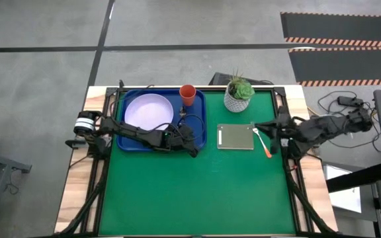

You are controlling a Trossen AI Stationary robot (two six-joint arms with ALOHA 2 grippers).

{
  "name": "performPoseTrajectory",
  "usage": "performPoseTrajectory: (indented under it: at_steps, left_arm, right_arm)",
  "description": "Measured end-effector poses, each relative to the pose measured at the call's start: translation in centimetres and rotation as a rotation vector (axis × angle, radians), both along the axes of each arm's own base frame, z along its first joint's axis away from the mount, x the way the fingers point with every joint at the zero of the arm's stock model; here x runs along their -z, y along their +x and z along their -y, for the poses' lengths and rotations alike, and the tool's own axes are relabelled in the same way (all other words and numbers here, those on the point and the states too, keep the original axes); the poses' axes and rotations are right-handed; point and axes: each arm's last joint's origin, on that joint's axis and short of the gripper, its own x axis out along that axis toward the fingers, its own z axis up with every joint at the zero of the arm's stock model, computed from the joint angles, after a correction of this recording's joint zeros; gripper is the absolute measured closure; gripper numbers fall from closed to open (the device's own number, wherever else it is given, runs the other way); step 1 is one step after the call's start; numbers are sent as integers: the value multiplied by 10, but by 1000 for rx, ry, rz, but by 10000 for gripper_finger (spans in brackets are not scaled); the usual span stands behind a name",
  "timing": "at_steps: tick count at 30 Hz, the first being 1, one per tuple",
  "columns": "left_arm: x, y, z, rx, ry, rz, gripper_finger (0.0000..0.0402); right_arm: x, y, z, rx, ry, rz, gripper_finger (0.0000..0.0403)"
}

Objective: Pick and place plate/cup/fork/spoon on tray
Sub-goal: Put the orange fork to the right of the blue spoon on the dark blue tray

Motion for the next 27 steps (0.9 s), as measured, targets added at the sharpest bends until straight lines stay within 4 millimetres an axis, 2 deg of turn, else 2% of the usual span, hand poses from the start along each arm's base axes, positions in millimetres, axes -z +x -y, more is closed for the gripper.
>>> performPoseTrajectory:
  at_steps: [4,9,23,27]
  left_arm:
    - [0,0,0,20,19,-15,402]
    - [0,0,0,20,19,-13,402]
    - [-2,2,0,28,21,-9,402]
    - [-7,1,0,46,36,-8,402]
  right_arm:
    - [18,15,-3,171,50,-282,394]
    - [37,11,-2,359,133,-497,394]
    - [61,12,-3,578,320,-507,394]
    - [70,15,-4,596,401,-583,394]
